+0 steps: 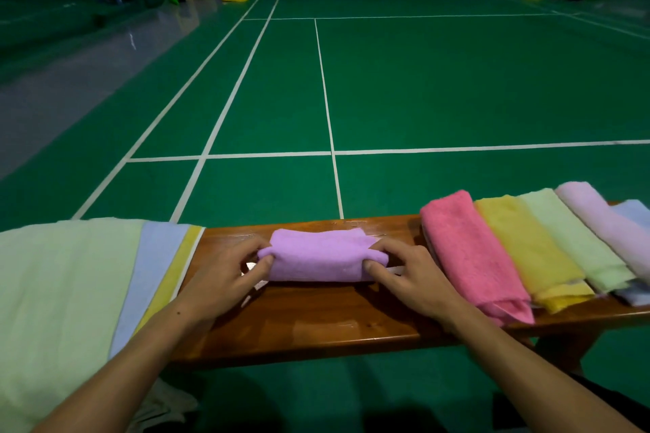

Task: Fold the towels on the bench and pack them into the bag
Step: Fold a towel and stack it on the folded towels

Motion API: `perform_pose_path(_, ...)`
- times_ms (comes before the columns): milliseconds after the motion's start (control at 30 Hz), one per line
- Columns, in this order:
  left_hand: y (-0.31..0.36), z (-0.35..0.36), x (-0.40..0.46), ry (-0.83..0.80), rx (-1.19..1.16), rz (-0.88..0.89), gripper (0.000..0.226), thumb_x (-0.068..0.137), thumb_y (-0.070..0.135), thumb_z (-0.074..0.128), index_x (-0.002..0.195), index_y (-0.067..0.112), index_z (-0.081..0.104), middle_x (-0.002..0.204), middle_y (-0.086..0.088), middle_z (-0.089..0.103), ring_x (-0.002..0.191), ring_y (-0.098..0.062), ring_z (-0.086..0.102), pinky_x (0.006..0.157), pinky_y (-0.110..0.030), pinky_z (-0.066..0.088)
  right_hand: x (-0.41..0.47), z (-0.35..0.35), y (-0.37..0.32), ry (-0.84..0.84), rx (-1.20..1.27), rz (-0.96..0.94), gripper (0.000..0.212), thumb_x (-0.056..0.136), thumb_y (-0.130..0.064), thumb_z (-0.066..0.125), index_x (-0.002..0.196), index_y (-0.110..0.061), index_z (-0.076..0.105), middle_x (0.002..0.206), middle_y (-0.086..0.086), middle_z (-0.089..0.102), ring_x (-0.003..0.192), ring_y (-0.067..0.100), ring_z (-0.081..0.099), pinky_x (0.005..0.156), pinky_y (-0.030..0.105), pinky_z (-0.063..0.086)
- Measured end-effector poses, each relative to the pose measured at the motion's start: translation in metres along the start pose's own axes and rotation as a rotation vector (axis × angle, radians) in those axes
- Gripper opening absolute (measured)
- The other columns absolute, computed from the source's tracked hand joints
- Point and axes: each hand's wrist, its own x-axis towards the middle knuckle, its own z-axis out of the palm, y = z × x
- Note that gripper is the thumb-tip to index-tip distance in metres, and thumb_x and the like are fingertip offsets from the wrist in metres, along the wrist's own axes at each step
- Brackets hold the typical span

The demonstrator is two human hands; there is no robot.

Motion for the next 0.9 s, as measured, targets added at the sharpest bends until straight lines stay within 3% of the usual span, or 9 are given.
perform_pose_path(133, 0.004, -0.001, -0.002, -0.016, -0.09, -0.077, 0.039, 0.101, 0.063, 0.045, 0.115, 0.035, 0.068, 0.105, 0.017, 0.071, 0.102, -0.007, 0.068, 0.08, -0.035, 0.062, 0.0, 0.003, 0.0, 0.033, 0.058, 0.085, 0.015, 0.1, -0.039, 0.065, 0.1, -0.025, 0.071, 0.095, -0.006, 0.073, 0.088, 0.017, 0.067, 0.079, 0.045, 0.056)
perform_pose_path(233, 0.006, 0.0, 0.0, -0.02, -0.12, -0.125, 0.031, 0.106, 0.055, 0.047, 0.114, 0.034, 0.068, 0.092, 0.018, 0.071, 0.088, -0.007, 0.07, 0.074, -0.03, 0.059, 0.002, 0.008, 0.002, 0.048, 0.112, 0.154, 0.025, 0.099, -0.044, 0.065, 0.093, -0.019, 0.07, 0.088, -0.002, 0.072, 0.084, 0.023, 0.066, 0.075, 0.049, 0.056)
perform_pose_path(333, 0.005, 0.006, 0.003, -0.028, -0.087, -0.223, 0.025, 0.105, 0.048, 0.051, 0.111, 0.029, 0.068, 0.069, 0.009, 0.07, 0.062, -0.011, 0.067, 0.062, -0.028, 0.055, 0.005, 0.016, 0.004, 0.058, 0.134, 0.236, 0.035, 0.094, -0.045, 0.068, 0.078, -0.014, 0.066, 0.072, -0.002, 0.065, 0.067, 0.016, 0.054, 0.064, 0.042, 0.048)
perform_pose_path(467, -0.003, 0.013, 0.007, -0.122, 0.187, -0.297, 0.021, 0.103, 0.055, 0.054, 0.108, 0.036, 0.062, 0.08, 0.012, 0.07, 0.075, -0.008, 0.066, 0.063, -0.025, 0.052, 0.011, 0.022, 0.0, 0.114, -0.065, 0.379, 0.027, 0.09, -0.045, 0.072, 0.077, -0.022, 0.067, 0.07, -0.006, 0.069, 0.065, 0.011, 0.062, 0.06, 0.032, 0.048)
perform_pose_path(533, -0.007, 0.006, 0.009, -0.086, 0.231, -0.304, 0.018, 0.101, 0.056, 0.058, 0.104, 0.038, 0.061, 0.086, 0.017, 0.069, 0.079, -0.006, 0.066, 0.064, -0.024, 0.052, 0.012, 0.021, -0.007, 0.101, -0.346, 0.415, 0.03, 0.088, -0.057, 0.066, 0.088, -0.028, 0.064, 0.08, -0.01, 0.071, 0.075, 0.015, 0.066, 0.067, 0.035, 0.054)
perform_pose_path(600, -0.006, 0.001, 0.009, 0.031, 0.264, -0.245, 0.019, 0.099, 0.057, 0.06, 0.105, 0.039, 0.061, 0.096, 0.022, 0.068, 0.086, -0.003, 0.065, 0.068, -0.022, 0.053, 0.011, 0.02, -0.011, 0.14, -0.527, 0.382, 0.031, 0.092, -0.057, 0.062, 0.106, -0.029, 0.062, 0.098, -0.009, 0.07, 0.089, 0.019, 0.066, 0.075, 0.037, 0.054)
perform_pose_path(700, 0.005, 0.012, 0.008, 0.132, 0.305, -0.055, 0.035, 0.102, 0.062, 0.051, 0.124, 0.039, 0.065, 0.122, 0.023, 0.067, 0.111, 0.001, 0.061, 0.09, -0.025, 0.054, 0.012, 0.027, -0.018, 0.209, -0.643, 0.088, 0.038, 0.098, -0.045, 0.055, 0.125, -0.021, 0.064, 0.125, 0.004, 0.065, 0.112, 0.028, 0.058, 0.095, 0.044, 0.051)
perform_pose_path(800, 0.016, 0.035, 0.006, -0.043, 0.372, 0.071, 0.05, 0.107, 0.065, 0.038, 0.149, 0.04, 0.052, 0.152, 0.019, 0.053, 0.14, 0.0, 0.044, 0.118, -0.031, 0.039, 0.007, 0.048, -0.031, 0.007, -0.564, -0.162, 0.051, 0.107, -0.045, 0.042, 0.153, -0.023, 0.048, 0.157, 0.008, 0.048, 0.146, 0.029, 0.041, 0.122, 0.046, 0.034)
perform_pose_path(900, 0.011, 0.045, 0.003, -0.208, 0.402, 0.038, 0.059, 0.108, 0.069, 0.028, 0.161, 0.046, 0.03, 0.168, 0.017, 0.032, 0.154, -0.004, 0.025, 0.125, -0.029, 0.019, -0.004, 0.067, -0.031, -0.245, -0.626, -0.103, 0.067, 0.11, -0.062, 0.014, 0.168, -0.03, 0.01, 0.174, 0.005, 0.02, 0.161, 0.028, 0.011, 0.13, 0.052, 0.015)
